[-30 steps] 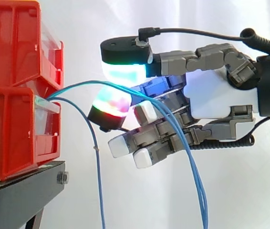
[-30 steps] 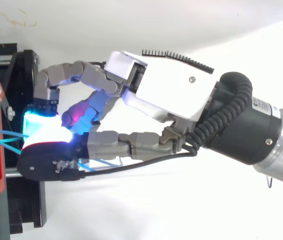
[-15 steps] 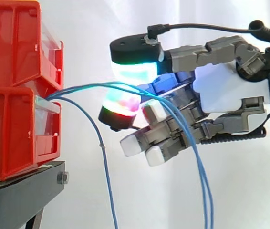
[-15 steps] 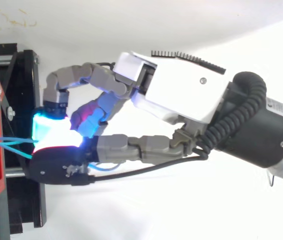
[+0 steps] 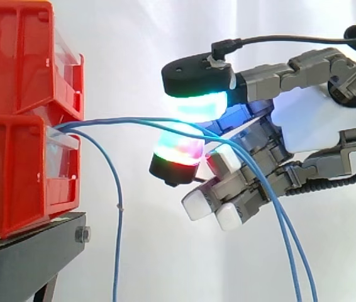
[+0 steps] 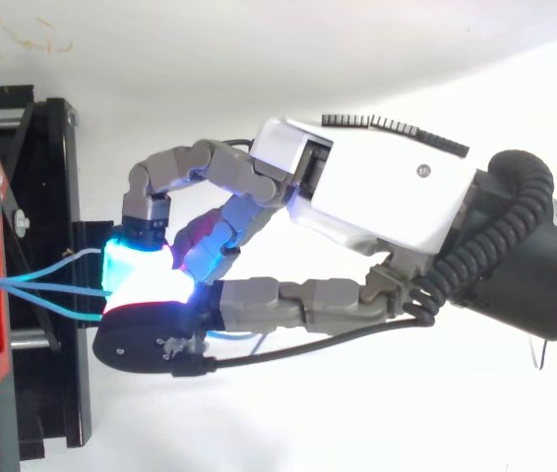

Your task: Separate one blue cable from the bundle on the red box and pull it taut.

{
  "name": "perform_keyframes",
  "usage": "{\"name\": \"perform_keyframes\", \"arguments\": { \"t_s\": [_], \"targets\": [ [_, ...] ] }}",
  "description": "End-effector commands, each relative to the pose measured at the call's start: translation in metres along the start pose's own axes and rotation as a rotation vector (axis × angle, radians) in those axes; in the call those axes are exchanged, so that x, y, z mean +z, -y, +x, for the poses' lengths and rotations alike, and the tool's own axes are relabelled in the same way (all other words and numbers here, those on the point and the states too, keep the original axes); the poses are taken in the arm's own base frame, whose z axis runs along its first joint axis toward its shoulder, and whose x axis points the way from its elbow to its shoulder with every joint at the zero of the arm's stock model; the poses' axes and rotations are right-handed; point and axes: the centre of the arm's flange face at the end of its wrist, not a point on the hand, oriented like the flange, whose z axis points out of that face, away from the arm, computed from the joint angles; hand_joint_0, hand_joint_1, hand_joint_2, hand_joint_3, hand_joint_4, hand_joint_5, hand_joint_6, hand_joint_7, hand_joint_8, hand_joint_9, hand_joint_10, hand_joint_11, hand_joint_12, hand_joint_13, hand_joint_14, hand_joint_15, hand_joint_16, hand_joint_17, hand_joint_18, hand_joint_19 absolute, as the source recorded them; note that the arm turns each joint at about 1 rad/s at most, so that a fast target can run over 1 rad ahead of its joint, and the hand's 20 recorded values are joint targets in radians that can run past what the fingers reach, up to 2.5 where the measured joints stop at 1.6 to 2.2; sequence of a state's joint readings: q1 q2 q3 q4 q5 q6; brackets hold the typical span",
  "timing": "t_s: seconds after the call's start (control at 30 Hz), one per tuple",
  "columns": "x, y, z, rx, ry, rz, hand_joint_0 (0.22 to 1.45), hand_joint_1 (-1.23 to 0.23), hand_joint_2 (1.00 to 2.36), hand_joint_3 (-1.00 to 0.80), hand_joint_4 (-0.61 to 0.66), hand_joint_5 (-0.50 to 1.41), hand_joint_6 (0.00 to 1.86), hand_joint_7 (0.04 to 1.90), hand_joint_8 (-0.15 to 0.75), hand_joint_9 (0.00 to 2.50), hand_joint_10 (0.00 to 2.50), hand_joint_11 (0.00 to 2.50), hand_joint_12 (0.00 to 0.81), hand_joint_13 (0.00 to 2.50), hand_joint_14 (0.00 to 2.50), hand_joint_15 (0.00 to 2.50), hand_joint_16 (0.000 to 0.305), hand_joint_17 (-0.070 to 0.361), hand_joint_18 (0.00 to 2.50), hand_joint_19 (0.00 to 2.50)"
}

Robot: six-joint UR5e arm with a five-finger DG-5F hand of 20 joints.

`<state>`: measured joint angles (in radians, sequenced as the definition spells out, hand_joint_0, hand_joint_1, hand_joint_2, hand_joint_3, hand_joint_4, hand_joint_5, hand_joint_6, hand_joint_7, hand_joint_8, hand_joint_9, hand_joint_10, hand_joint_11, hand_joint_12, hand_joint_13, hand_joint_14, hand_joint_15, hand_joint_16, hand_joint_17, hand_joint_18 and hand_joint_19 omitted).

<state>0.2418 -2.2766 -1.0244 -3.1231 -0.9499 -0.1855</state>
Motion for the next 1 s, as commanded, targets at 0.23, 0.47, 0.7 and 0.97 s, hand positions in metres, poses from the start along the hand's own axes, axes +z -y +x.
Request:
{"name": "perform_keyframes", "arguments": {
  "t_s": [0.23,0.47,0.7,0.97],
  "targets": [
    [-0.0005,-0.001,0.0011,0.002,0.0,-0.001,0.6,-0.79,1.01,0.06,0.04,-0.16,0.9,1.1,0.32,1.15,0.01,0.8,0.43,0.86,0.01,0.4,0.05,0.113,0.81,0.35],
    [-0.0004,-0.0011,0.0011,0.003,0.002,-0.002,0.6,-0.8,1.01,0.08,-0.19,-0.15,0.9,1.1,0.264,1.16,0.01,0.78,0.407,0.87,0.01,0.39,0.049,0.11,0.84,0.34],
    [-0.0009,-0.0012,0.0019,0.011,0.002,-0.001,0.62,-0.81,1.0,0.17,-0.3,-0.12,0.88,1.23,0.252,1.25,0.01,0.73,0.413,0.94,0.01,0.38,0.05,0.112,0.91,0.32],
    [-0.0007,0.0,0.0021,0.014,0.003,0.002,0.58,-0.81,1.22,0.17,-0.34,-0.1,0.89,1.25,0.258,1.34,0.01,0.74,0.424,0.98,0.01,0.37,0.05,0.113,0.95,0.3]
  ]
}}
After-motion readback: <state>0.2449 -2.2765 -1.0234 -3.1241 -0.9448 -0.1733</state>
